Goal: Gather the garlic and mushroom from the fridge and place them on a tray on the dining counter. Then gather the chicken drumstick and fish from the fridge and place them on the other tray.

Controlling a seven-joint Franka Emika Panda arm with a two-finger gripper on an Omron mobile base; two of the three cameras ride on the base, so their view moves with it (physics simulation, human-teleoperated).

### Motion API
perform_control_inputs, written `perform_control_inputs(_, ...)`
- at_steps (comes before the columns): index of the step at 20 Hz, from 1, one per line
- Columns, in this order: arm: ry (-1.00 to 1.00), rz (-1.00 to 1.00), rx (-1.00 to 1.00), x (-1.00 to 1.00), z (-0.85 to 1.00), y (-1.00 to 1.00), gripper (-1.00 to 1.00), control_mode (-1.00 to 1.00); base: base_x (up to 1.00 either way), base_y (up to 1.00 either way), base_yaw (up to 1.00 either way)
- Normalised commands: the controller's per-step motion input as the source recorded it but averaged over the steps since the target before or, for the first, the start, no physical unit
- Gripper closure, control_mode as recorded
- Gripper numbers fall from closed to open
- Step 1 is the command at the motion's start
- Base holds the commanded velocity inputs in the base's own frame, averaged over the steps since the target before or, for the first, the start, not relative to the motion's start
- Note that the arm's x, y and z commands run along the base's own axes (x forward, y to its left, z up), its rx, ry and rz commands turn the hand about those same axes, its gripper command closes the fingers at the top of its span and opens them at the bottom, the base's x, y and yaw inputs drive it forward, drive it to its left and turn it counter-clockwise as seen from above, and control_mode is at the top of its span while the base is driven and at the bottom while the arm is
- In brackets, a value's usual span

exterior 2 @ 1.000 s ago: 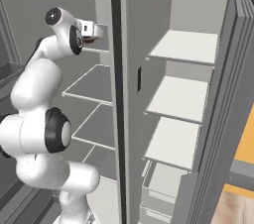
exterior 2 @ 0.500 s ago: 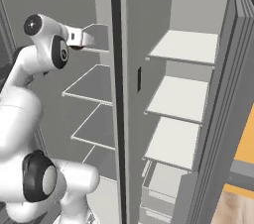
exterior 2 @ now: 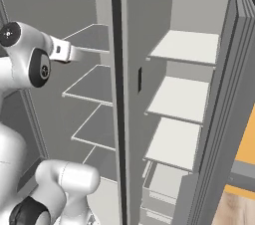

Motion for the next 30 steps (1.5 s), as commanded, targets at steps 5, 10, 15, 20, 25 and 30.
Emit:
perform_control_inputs(5,0.10,0.00,0.06,-0.97,0.00,0.00,1.00,-1.00,0.00,0.00,0.00)
perform_control_inputs(10,0.11,0.00,0.03,-0.88,-0.07,0.00,1.00,-1.00,0.00,0.00,0.00)
perform_control_inputs(15,0.11,0.00,0.00,-0.61,-0.42,0.00,1.00,-1.00,0.00,0.00,0.00)
perform_control_inputs(20,0.02,0.01,-0.02,-0.43,-0.40,-0.09,1.00,-1.00,0.00,0.00,0.00)
perform_control_inputs(25,0.03,0.01,0.03,-0.75,-0.12,-0.20,1.00,-1.00,0.00,0.00,0.00)
perform_control_inputs(30,0.03,0.00,0.00,-0.01,-0.01,0.00,1.00,-1.00,0.00,0.00,0.00)
